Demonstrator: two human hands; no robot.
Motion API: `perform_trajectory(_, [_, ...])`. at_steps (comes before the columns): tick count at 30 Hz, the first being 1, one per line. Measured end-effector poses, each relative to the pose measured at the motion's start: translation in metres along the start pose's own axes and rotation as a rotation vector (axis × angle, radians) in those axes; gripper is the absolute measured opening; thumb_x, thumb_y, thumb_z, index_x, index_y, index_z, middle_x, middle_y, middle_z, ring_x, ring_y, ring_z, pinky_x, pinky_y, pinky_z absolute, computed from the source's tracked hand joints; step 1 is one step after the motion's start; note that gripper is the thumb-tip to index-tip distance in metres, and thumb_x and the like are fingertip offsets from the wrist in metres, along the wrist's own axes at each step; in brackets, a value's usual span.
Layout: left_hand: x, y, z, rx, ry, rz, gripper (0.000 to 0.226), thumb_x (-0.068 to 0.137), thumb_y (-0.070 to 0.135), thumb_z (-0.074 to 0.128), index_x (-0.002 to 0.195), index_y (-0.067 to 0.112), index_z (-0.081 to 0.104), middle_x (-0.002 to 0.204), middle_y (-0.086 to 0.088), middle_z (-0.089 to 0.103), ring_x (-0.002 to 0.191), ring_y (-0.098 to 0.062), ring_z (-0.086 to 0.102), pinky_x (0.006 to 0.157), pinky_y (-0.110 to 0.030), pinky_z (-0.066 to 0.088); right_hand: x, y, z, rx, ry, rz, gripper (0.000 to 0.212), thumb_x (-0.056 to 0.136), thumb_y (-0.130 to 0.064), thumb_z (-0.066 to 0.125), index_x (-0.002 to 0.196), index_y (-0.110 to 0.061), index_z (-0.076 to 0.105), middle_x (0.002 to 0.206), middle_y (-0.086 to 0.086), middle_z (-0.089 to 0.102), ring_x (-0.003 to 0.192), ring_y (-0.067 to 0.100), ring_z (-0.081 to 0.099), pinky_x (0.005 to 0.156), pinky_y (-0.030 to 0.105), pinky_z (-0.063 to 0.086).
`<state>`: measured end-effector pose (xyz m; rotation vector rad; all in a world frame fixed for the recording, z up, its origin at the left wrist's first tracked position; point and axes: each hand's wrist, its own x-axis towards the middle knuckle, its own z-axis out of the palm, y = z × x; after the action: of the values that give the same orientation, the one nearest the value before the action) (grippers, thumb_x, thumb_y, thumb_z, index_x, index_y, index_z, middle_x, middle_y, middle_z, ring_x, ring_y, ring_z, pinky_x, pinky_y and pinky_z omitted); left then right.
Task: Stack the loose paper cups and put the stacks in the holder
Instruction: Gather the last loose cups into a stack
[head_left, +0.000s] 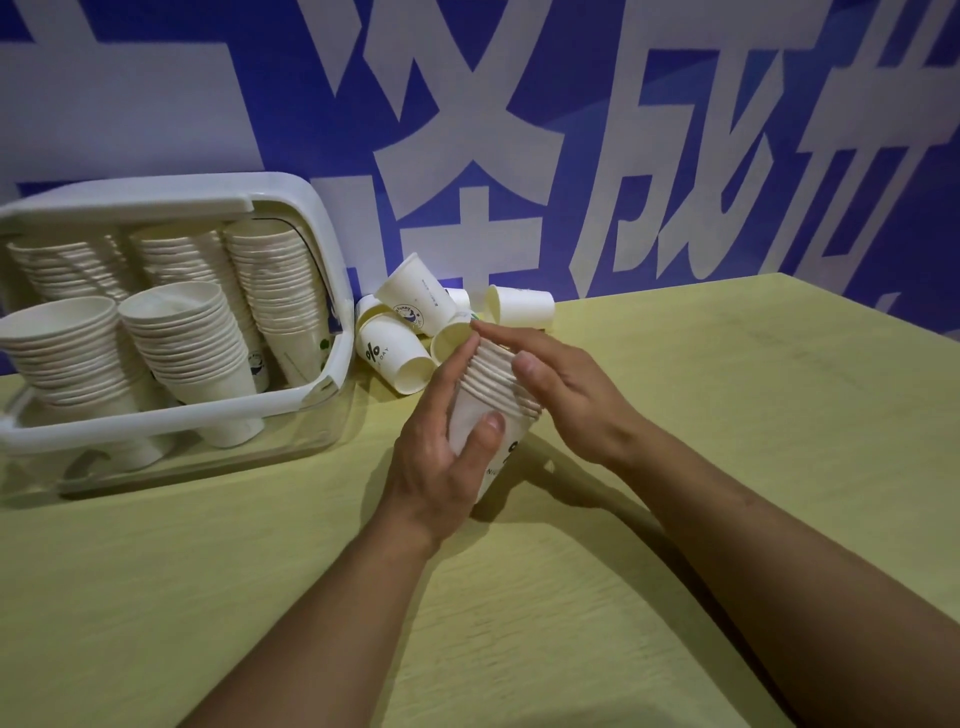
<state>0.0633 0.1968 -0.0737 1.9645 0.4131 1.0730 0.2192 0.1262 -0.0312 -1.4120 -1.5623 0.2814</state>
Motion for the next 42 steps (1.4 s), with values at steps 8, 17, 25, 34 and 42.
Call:
perform_trajectory(8, [0.01, -0.002, -0.008, -0.179, 0.336, -0.18, 0.056, 0.075, 0.062, 0.053, 0.127, 0.073, 0.037, 0.128, 0.02, 0.062, 0.106, -0.012, 0.067, 0.091, -0.055, 0.056, 0.049, 0.036, -0.016, -0.454, 0.265, 0.213, 0.047, 0.095, -0.026, 0.064, 0.141, -0.029, 0.051, 0.144, -0.005, 0.049, 0.126, 0.015, 0.047, 0.109, 0.039, 0.043])
perform_trajectory(17, [0.014, -0.008, -0.006, -0.166, 0.394, -0.237, 0.051, 0.074, 0.063, 0.051, 0.119, 0.081, 0.036, 0.12, 0.033, 0.062, 0.1, -0.001, 0.067, 0.09, -0.047, 0.058, 0.122, 0.09, -0.028, -0.918, -0.2, 0.363, 0.101, 0.082, -0.047, 0.076, 0.156, -0.039, 0.008, 0.164, 0.0, 0.019, 0.152, 0.034, -0.001, 0.115, 0.067, 0.006])
perform_trajectory(25, [0.013, -0.008, -0.004, -0.163, 0.356, -0.23, 0.057, 0.074, 0.065, 0.051, 0.13, 0.072, 0.038, 0.124, 0.019, 0.063, 0.096, -0.004, 0.068, 0.085, -0.048, 0.06, 0.108, 0.082, -0.046, -0.956, -0.238, 0.296, 0.084, 0.075, -0.045, 0.082, 0.144, -0.035, 0.036, 0.136, 0.009, 0.042, 0.124, 0.033, 0.045, 0.103, 0.047, 0.043])
perform_trajectory(34, [0.01, -0.007, -0.003, -0.125, 0.318, -0.189, 0.07, 0.075, 0.064, 0.05, 0.143, 0.055, 0.039, 0.127, 0.02, 0.06, 0.107, 0.0, 0.063, 0.091, -0.039, 0.055, 0.053, 0.049, -0.053, -0.665, 0.015, 0.269, 0.086, 0.075, -0.049, 0.081, 0.145, -0.034, 0.032, 0.142, 0.004, 0.048, 0.119, 0.024, 0.051, 0.097, 0.041, 0.049])
perform_trajectory(42, [0.003, -0.004, -0.001, 0.025, 0.145, -0.024, 0.06, 0.084, 0.062, 0.048, 0.141, 0.066, 0.031, 0.143, 0.021, 0.052, 0.125, -0.007, 0.056, 0.1, -0.046, 0.053, 0.011, -0.001, -0.023, 0.056, 0.5, 0.113, 0.068, 0.088, -0.035, 0.07, 0.144, -0.042, 0.031, 0.127, -0.005, 0.047, 0.1, 0.009, 0.06, 0.066, 0.012, 0.054])
